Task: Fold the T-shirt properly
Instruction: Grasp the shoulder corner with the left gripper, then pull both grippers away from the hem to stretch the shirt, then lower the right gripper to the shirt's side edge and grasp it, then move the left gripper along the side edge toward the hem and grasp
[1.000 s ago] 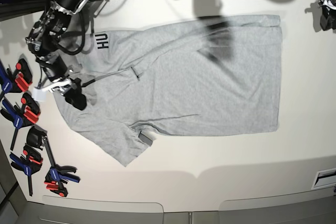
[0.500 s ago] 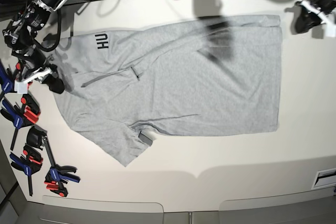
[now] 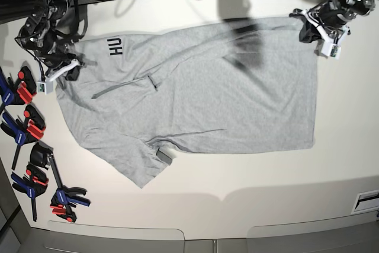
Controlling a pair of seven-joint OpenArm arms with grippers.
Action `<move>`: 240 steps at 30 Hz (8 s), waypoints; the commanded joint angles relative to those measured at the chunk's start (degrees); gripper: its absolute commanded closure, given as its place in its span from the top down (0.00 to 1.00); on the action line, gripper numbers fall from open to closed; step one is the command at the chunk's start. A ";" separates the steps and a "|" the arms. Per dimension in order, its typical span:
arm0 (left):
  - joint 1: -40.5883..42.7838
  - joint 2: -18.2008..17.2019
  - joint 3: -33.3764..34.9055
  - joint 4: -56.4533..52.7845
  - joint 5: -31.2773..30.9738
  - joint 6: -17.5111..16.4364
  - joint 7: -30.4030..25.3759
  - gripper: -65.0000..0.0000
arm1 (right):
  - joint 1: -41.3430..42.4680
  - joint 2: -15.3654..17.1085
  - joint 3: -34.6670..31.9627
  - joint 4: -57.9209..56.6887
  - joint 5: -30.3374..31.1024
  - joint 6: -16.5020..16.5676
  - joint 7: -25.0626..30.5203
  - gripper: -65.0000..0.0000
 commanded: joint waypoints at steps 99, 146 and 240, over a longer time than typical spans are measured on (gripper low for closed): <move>12.07 -1.11 -8.24 10.01 2.23 3.85 -4.79 0.29 | 10.27 11.54 4.44 4.61 16.48 2.82 -7.34 0.50; 11.74 -1.11 -8.24 10.01 2.60 3.82 -6.36 0.30 | 28.46 12.50 -11.74 -39.45 2.03 2.62 1.88 0.50; -54.62 -2.71 -3.52 -71.82 -6.16 -0.20 -5.01 0.44 | 28.44 9.97 -11.74 -39.43 6.88 5.25 6.27 0.00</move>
